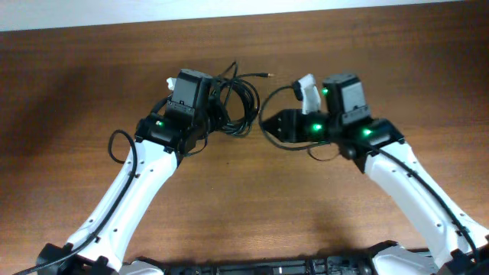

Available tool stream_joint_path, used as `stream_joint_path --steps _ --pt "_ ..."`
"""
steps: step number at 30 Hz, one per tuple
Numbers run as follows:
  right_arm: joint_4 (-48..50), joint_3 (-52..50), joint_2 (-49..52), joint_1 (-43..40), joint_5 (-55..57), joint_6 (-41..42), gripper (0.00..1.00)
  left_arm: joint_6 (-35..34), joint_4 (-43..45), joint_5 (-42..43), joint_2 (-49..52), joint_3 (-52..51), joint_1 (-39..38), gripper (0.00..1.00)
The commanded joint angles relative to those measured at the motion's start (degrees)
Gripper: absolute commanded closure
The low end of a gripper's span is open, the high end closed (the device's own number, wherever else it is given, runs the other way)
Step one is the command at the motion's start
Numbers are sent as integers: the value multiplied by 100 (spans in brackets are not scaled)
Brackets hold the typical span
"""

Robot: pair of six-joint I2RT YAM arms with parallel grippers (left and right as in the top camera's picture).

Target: Untangle cables

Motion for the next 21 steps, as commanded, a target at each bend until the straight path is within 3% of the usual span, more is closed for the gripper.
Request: stream_joint_path --steps 1,5,6,8,13,16,21 --pt "367 63 249 468 691 509 53 52 31 -114 -105 63 -4 100" --pt "1034 63 809 831 1419 1060 53 52 33 125 -105 63 -22 100" --pt "1180 63 997 866 1423 1257 57 52 31 142 -105 63 -66 100" --pt "1237 63 1261 870 1373 1576 96 52 35 142 -105 63 -166 100" --pt "546 63 1303 527 1410 1423 96 52 87 -52 -229 66 170 100" --pt "-146 63 1303 -22 1440 715 96 55 328 872 -658 66 946 100" --pt "-612 63 1303 -656 1582 367 96 184 400 2208 -894 63 1563 100"
